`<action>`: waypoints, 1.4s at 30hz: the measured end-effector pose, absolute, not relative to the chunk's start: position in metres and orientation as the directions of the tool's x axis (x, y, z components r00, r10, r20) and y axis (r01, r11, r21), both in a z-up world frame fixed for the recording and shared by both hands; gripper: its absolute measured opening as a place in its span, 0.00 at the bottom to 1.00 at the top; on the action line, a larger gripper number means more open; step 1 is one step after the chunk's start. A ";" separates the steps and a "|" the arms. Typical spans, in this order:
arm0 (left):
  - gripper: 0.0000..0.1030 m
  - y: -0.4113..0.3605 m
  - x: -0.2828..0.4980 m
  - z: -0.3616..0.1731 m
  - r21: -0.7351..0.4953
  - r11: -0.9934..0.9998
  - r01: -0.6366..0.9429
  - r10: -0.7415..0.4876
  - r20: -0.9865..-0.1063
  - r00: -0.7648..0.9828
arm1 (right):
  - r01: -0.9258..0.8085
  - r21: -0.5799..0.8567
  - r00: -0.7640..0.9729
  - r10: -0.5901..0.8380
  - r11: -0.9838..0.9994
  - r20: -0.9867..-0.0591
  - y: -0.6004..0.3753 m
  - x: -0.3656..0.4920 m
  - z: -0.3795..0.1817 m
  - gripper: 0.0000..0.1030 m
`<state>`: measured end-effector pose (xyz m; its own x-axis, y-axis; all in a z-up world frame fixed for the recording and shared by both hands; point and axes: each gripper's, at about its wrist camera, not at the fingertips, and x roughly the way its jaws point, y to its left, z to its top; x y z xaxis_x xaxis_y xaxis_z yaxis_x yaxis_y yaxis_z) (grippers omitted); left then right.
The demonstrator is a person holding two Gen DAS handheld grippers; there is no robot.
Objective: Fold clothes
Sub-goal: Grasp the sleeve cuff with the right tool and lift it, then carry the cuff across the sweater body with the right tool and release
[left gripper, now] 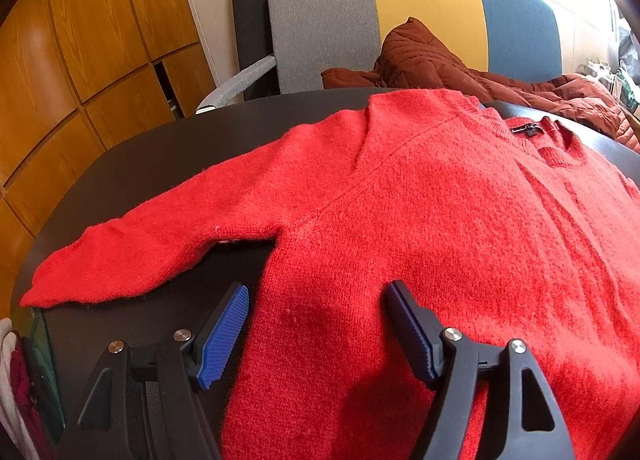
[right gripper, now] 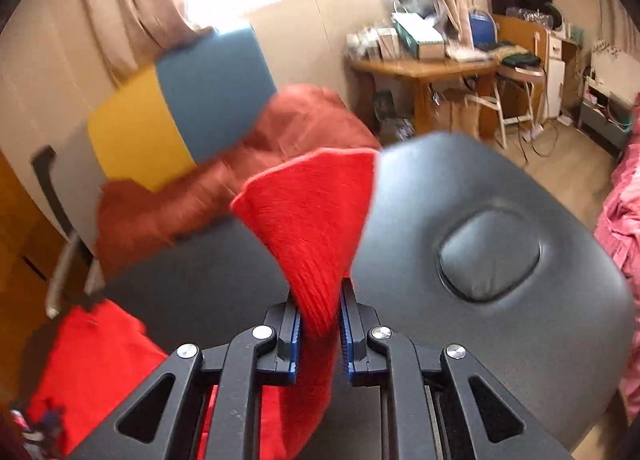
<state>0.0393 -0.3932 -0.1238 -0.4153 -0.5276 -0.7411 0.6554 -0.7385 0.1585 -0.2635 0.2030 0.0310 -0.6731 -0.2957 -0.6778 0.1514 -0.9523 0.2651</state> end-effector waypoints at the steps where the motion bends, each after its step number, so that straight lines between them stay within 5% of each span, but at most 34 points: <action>1: 0.72 -0.394 0.040 -0.124 0.155 -0.739 0.656 -0.525 -0.742 -0.417 | 0.165 0.283 -0.681 -0.316 -0.945 -0.661 0.201 -0.260 0.041 0.16; 9: 0.72 -0.400 0.047 -0.125 0.088 -0.743 0.663 -0.484 -0.755 -0.442 | 0.381 0.350 -0.685 -0.515 -0.856 -0.515 0.122 -0.224 0.120 0.16; 17: 0.72 -0.404 0.052 -0.127 0.037 -0.742 0.669 -0.452 -0.764 -0.460 | 0.620 0.339 -0.516 -0.693 -0.707 -0.503 -0.042 -0.181 0.125 0.16; 23: 0.73 -0.403 0.052 -0.127 0.022 -0.742 0.670 -0.444 -0.766 -0.466 | 0.754 0.326 -0.332 -0.760 -0.570 -0.559 -0.150 -0.128 0.083 0.16; 28: 0.73 -0.404 0.053 -0.127 0.016 -0.742 0.670 -0.440 -0.766 -0.469 | 0.779 0.351 -0.207 -0.742 -0.519 -0.638 -0.199 -0.103 0.031 0.28; 33: 0.73 -0.406 0.054 -0.128 0.009 -0.742 0.670 -0.435 -0.766 -0.472 | 0.755 0.394 -0.168 -0.735 -0.524 -0.657 -0.191 -0.092 0.000 0.48; 42: 0.73 -0.405 0.054 -0.128 0.010 -0.741 0.671 -0.437 -0.766 -0.471 | 0.711 0.358 -0.171 -0.643 -0.605 -0.747 -0.123 -0.054 -0.069 0.49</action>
<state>0.0536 -0.4051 -0.1282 -0.4711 -0.4372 -0.7661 0.6711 -0.7413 0.0104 -0.0541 -0.1231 -0.0694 -0.1713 -0.6428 -0.7466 0.7113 -0.6050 0.3578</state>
